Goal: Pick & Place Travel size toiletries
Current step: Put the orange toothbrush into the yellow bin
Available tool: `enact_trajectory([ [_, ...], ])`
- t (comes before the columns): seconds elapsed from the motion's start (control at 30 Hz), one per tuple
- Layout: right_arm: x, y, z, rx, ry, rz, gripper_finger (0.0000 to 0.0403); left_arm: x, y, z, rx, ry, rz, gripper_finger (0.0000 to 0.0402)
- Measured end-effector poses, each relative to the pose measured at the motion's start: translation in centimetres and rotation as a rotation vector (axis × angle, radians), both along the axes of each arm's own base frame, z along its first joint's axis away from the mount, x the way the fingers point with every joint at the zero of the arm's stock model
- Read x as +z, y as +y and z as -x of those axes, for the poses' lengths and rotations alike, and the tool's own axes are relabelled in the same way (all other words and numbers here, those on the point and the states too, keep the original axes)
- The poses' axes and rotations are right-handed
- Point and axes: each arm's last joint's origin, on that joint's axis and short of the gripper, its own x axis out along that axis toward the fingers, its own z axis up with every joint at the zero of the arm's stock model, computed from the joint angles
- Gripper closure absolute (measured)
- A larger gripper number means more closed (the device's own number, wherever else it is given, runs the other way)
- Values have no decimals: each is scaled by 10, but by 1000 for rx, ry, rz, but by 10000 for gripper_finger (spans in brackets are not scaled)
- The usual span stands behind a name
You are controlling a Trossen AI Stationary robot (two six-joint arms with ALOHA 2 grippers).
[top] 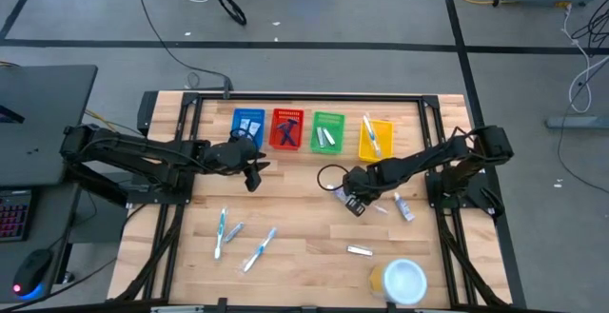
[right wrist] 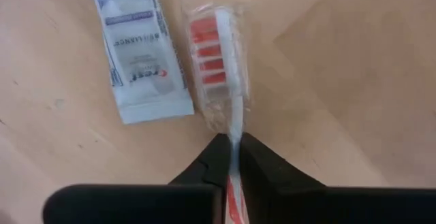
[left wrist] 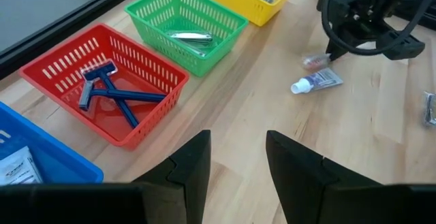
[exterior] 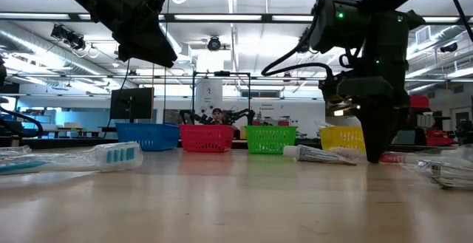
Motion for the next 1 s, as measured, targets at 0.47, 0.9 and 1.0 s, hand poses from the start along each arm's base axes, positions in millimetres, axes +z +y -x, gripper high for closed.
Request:
enact_trajectory([
  [0.47, 101, -39, 12, -167, -321, 506, 378, 0, 0, 0, -14, 10, -21, 252],
  [0.9, 74, -108, 37, -450, -201, 670, 379, 0, 0, 0, -17, 10, -19, 252],
  [1.0, 56, -114, 43, -477, -214, 678, 379, 0, 0, 0, -17, 11, -19, 252],
])
